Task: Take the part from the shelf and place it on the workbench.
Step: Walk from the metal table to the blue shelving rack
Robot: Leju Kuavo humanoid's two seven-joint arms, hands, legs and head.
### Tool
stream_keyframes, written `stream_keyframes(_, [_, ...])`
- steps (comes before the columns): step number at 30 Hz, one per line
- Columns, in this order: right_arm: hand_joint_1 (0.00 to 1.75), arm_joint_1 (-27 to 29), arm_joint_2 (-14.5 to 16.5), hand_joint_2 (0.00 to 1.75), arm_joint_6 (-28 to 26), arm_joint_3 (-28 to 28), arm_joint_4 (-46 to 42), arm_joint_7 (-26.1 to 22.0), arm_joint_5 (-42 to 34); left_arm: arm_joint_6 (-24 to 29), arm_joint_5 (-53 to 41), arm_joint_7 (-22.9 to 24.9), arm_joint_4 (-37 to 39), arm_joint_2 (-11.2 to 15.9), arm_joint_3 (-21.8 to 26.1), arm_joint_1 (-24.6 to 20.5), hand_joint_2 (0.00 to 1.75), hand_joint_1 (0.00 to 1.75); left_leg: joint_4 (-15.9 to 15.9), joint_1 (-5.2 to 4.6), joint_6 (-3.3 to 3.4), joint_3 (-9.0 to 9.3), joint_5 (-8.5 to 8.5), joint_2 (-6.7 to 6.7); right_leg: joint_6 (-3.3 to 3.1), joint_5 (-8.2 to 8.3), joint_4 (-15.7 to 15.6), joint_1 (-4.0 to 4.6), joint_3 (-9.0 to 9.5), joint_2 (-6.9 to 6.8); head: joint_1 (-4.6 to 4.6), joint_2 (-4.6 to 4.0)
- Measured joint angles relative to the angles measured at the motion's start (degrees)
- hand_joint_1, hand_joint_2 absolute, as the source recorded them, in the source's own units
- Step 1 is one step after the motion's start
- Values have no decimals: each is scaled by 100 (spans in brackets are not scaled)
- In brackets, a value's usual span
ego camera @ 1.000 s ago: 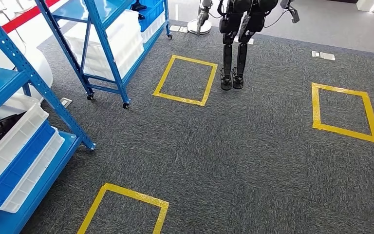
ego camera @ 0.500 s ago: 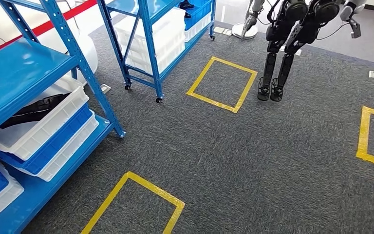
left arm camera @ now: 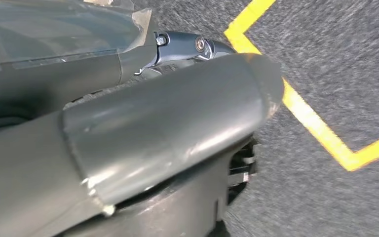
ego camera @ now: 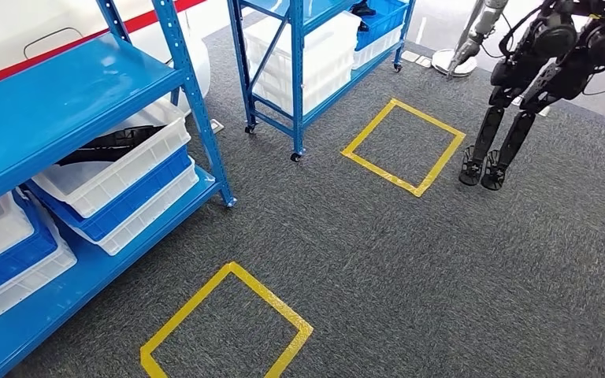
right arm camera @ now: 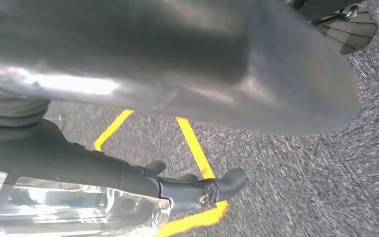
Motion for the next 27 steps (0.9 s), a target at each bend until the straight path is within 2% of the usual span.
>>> stream_keyframes(1, [0, -14, 3, 0, -12, 0, -1, 17, -1, -10, 0, -3, 0, 3, 1, 3, 0, 0, -24, -3, 24, 5, 14, -85, 28, -11, -15, 14, 32, -65, 3, 0])
stream_keyframes(2, [0, -31, 7, 0, -29, -1, -2, 47, -1, -21, 0, -4, 0, 4, 0, 14, 0, 0, -61, 7, 52, 26, 36, -152, 55, -26, -9, 7, 61, -74, -1, 0])
stream_keyframes(3, [0, -45, 11, 0, -47, -1, -2, 85, -1, -32, 0, -6, 0, 9, 1, 19, 0, 0, -104, 22, 83, 53, 64, -224, 76, -69, 52, 5, 48, 21, 2, 0])
stream_keyframes(4, [0, -56, 18, 0, -64, -1, -3, 127, -2, -45, 1, -8, 0, 13, 2, 16, 0, 0, -144, 44, 117, 77, 97, -291, 86, -156, 217, 1, -22, 171, 11, 0])
stream_keyframes(6, [0, -57, 28, 0, -75, 0, -2, 173, -2, -84, 4, -9, 1, 19, 2, 2, 0, 0, -170, 62, 151, 80, 128, -438, 67, -430, 872, -23, -358, 509, 39, 0])
stream_keyframes(7, [0, -53, 31, 0, -65, 0, -2, 153, -2, -109, 10, -10, 1, 19, 2, -1, 0, 0, -169, 62, 159, 74, 133, -521, 65, -548, 1241, -30, -553, 575, 50, 0])
stream_keyframes(8, [0, -44, 26, 0, -44, 1, -2, 103, -2, -137, 21, -14, 1, 22, 2, 3, 0, 0, -167, 62, 159, 75, 133, -615, 83, -599, 1491, -38, -698, 603, 54, 0])
stream_keyframes(9, [0, -33, 15, 0, -15, 2, -2, 31, -2, -169, 31, -22, 1, 29, 2, 9, 0, 0, -165, 65, 158, 82, 133, -712, 125, -551, 1533, -46, -748, 618, 54, 0])
stream_keyframes(10, [0, -24, -2, 0, 20, 3, -2, -39, -1, -199, 39, -32, 1, 38, 2, 15, 0, 0, -162, 70, 154, 91, 131, -809, 182, -415, 1341, -60, -690, 640, 55, 0])
stream_keyframes(11, [0, -19, -19, 0, 45, 4, -2, -85, 1, -231, 44, -43, 1, 48, 2, 19, 0, 0, -159, 76, 148, 101, 128, -895, 239, -245, 1024, -79, -572, 684, 55, 0])
stream_keyframes(13, [0, -19, -45, 0, 73, 7, -2, -115, 5, -288, 46, -55, 0, 65, 2, 17, 0, 0, -146, 75, 118, 106, 120, -1017, 317, 51, 364, -122, -325, 864, 59, 0])
stream_keyframes(15, [0, -27, -55, 0, 94, 9, -1, -123, 9, -350, 51, -57, -1, 90, 2, 3, 0, 0, -125, 53, 66, 92, 99, -1105, 269, 167, 52, -138, -229, 993, 60, 0])
stream_keyframes(16, [0, -45, -59, 0, 110, 12, -1, -128, 12, -387, 55, -52, -2, 111, 1, -3, 0, 0, -121, 48, 34, 79, 91, -1151, 218, 188, -14, -126, -203, 1005, 60, 0])
stream_keyframes(18, [0, -91, -60, 0, 138, 18, -2, -136, 14, -438, 61, -30, -1, 163, 1, -7, 0, 0, -126, 71, -17, 58, 93, -1233, 109, 208, -25, -132, -165, 896, 56, 0])
stream_keyframes(19, [0, -112, -65, 0, 148, 24, -2, -140, 14, -460, 65, -14, -1, 190, 0, -7, 0, 0, -69, 78, -44, 27, 49, -1156, 56, 216, -31, -142, -147, 836, 48, 0])
stream_keyframes(20, [0, -117, -69, 0, 157, 32, -2, -142, 14, -474, 68, 0, -1, 210, 0, -15, 0, 0, 91, 81, -71, -48, -56, -1012, 8, 221, -38, -156, -138, 770, 25, 0])
stream_keyframes(22, [0, -106, -79, 0, 171, 48, -2, -145, 13, -506, 74, 23, -2, 241, 0, -51, 0, 0, 736, 83, -119, -356, -423, -629, -65, 210, -45, -140, -130, 626, -21, 0])
stream_keyframes(23, [0, -99, -81, 0, 175, 52, -2, -145, 14, -520, 75, 32, -2, 252, 0, -70, 0, 0, 1121, 93, -140, -553, -595, -532, -84, 199, -44, -124, -129, 545, -36, 0])
stream_keyframes(24, [0, -94, -84, 0, 177, 54, -2, -145, 14, -530, 76, 40, -3, 263, 0, -81, 0, 0, 1405, 104, -155, -701, -685, -485, -96, 190, -44, -113, -127, 464, -35, 0])
stream_keyframes(25, [0, -95, -87, 0, 177, 55, -2, -145, 14, -538, 77, 47, -3, 270, 0, -84, 0, 0, 1503, 114, -163, -758, -664, -461, -105, 181, -44, -106, -121, 385, -37, 0])
stream_keyframes(26, [0, -101, -90, 0, 177, 56, -2, -145, 14, -540, 77, 53, -4, 277, 0, -83, 0, 0, 1371, 122, -164, -696, -536, -435, -108, 170, -43, -103, -110, 315, -37, 0])
stream_keyframes(27, [0, -109, -90, 0, 177, 58, -2, -145, 14, -540, 77, 57, -4, 285, 0, -84, 0, 0, 1042, 125, -156, -528, -341, -372, -105, 157, -43, -103, -93, 251, -38, 0])
